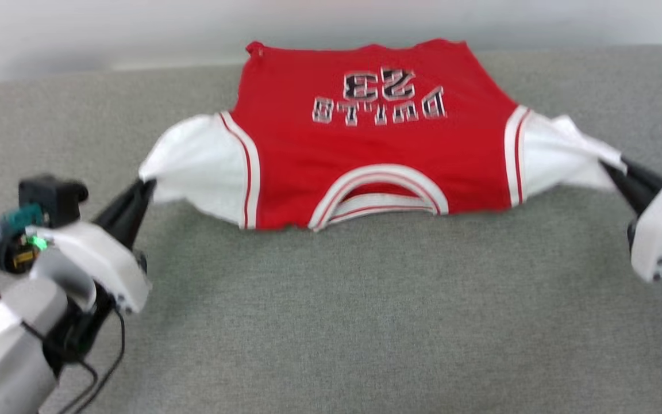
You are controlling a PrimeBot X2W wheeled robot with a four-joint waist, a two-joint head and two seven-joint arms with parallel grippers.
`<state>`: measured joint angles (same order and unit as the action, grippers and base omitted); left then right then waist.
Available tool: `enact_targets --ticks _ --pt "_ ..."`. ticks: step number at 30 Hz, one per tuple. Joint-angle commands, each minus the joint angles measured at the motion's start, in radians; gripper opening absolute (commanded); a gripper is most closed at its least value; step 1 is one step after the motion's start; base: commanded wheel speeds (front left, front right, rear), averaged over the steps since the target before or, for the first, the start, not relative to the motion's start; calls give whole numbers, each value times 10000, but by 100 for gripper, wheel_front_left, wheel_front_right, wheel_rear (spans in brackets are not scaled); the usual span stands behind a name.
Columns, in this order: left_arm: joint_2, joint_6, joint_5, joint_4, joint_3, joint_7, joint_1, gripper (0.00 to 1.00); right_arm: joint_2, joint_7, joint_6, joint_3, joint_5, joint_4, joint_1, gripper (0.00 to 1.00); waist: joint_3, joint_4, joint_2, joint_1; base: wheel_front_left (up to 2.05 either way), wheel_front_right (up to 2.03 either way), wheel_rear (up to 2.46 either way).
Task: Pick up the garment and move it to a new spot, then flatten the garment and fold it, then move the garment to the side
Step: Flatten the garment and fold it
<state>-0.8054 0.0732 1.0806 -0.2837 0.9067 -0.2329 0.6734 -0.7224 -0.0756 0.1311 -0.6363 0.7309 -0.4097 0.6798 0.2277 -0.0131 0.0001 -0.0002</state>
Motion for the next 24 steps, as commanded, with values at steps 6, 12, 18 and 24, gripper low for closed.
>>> enact_targets --ticks 6,12,18,24 --pt "-597 588 435 785 195 -1 -1650 0 -439 -380 -8 598 267 815 -2323 0 -946 73 -1 2 0 0 0" --pt "-982 1213 873 1564 432 -10 -3070 0 -631 -972 -8 1571 532 1782 -4545 0 -1286 97 -1 2 0 0 0" --pt "-1273 1626 1267 1996 536 -136 -4366 0 -703 -1941 -8 2722 553 2685 -6799 0 -1464 113 -1 2 0 0 0" --pt "-1149 1717 1305 2085 556 -251 -5074 0 -554 -3030 -11 3722 565 3489 -8504 0 -1398 187 -1 2 0 0 0"
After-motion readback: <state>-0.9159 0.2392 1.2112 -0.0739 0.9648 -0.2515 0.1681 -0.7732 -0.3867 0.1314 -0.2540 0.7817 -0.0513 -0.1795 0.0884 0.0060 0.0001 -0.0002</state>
